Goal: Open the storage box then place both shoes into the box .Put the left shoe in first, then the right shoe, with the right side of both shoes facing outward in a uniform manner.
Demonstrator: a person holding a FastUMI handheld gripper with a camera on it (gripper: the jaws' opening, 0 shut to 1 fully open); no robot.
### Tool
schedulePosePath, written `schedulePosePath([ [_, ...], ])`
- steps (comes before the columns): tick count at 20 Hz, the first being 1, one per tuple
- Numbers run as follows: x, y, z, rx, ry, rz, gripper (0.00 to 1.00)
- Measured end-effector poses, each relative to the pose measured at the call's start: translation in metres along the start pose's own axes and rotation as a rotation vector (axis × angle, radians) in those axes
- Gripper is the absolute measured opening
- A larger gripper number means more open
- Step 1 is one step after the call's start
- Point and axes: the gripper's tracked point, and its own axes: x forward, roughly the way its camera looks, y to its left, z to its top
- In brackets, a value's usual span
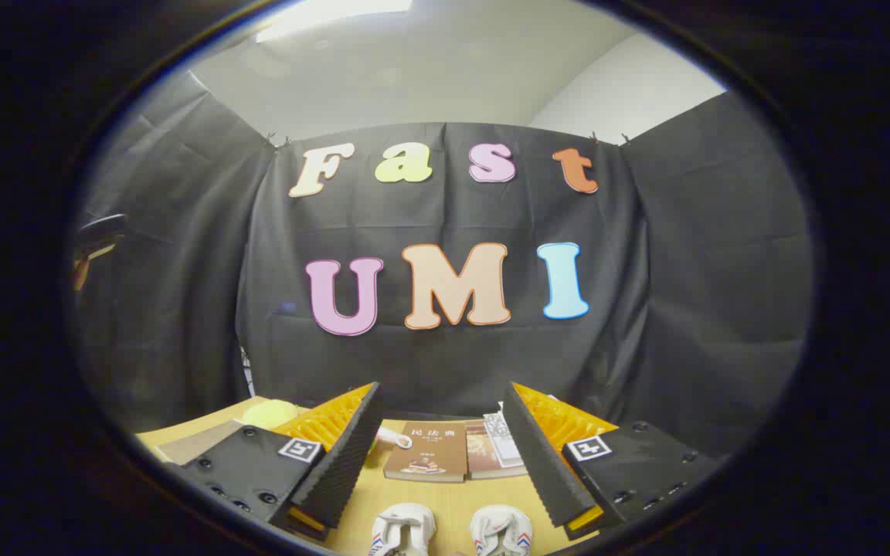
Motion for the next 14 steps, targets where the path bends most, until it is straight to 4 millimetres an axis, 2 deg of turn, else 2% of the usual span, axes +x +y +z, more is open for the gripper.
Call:
schedulePosePath([
  [14, 0.007, -0.001, -0.0027, -0.007, 0.001, -0.001, 0.99],
])
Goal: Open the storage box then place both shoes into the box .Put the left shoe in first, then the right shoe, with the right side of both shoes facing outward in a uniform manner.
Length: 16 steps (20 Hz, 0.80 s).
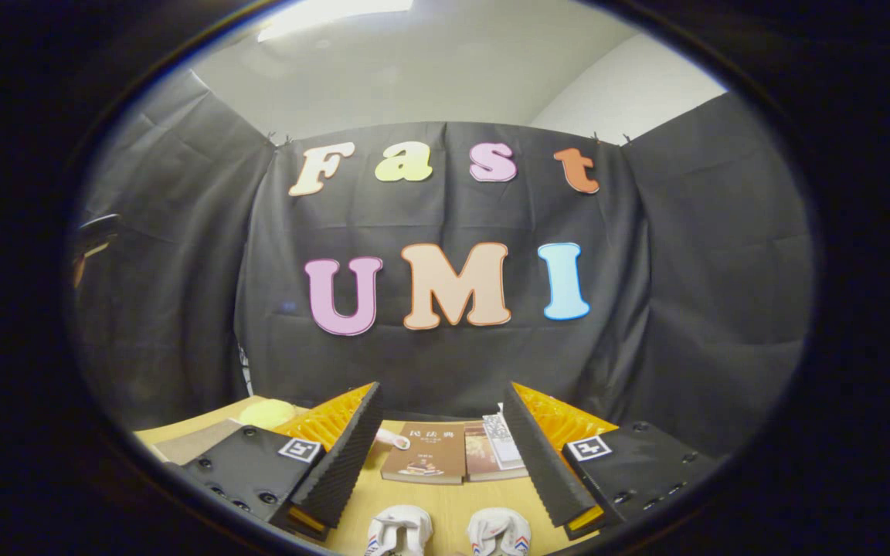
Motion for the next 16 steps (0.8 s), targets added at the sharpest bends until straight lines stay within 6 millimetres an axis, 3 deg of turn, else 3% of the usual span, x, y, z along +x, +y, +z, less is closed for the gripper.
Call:
schedulePosePath([
  [16, 0.0034, 0.0003, -0.0014, -0.019, -0.003, 0.002, 0.99],
])
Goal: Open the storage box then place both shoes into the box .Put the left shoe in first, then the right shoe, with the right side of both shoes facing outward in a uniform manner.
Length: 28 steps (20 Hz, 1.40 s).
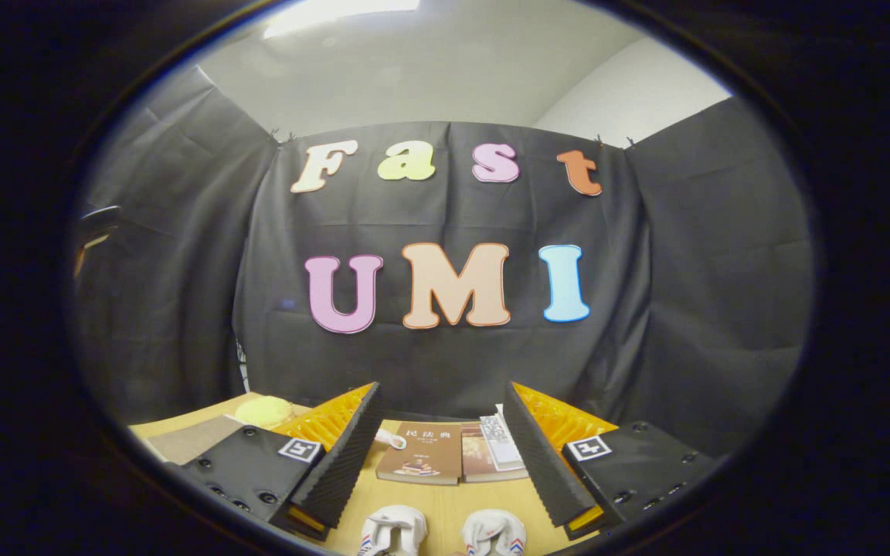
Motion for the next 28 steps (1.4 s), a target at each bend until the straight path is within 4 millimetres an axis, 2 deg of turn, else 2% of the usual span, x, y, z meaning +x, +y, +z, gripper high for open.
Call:
schedulePosePath([
  [10, 0.002, 0.004, -0.002, -0.002, 0.003, 0.012, 0.98],
  [14, 0.001, 0.017, -0.015, 0.033, 0.038, 0.058, 0.97],
  [19, -0.003, 0.048, -0.055, 0.18, 0.149, 0.163, 0.97],
  [28, -0.018, 0.105, -0.148, 0.652, 0.496, 0.311, 0.97],
])
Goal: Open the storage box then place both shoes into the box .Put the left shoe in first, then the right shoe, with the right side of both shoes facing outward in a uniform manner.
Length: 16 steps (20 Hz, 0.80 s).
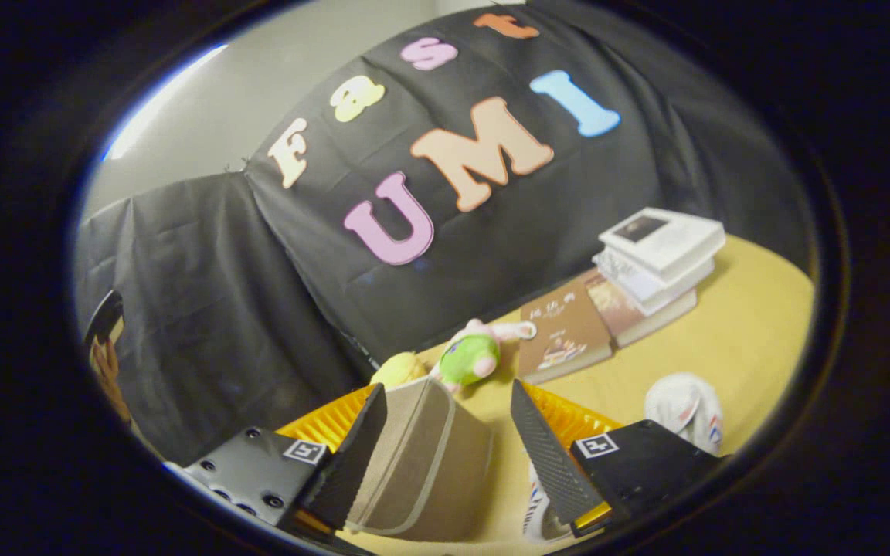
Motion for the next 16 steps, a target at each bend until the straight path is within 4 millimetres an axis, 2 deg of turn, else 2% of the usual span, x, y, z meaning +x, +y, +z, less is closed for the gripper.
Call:
schedulePosePath([
  [3, 0.004, 0.007, -0.032, 0.126, 0.117, 0.066, 0.98],
  [9, 0.013, 0.015, -0.079, 0.395, 0.3, 0.151, 0.99],
  [13, 0.014, 0.021, -0.099, 0.591, 0.389, 0.195, 0.99],
  [16, 0.015, 0.019, -0.112, 0.665, 0.435, 0.21, 0.98],
])
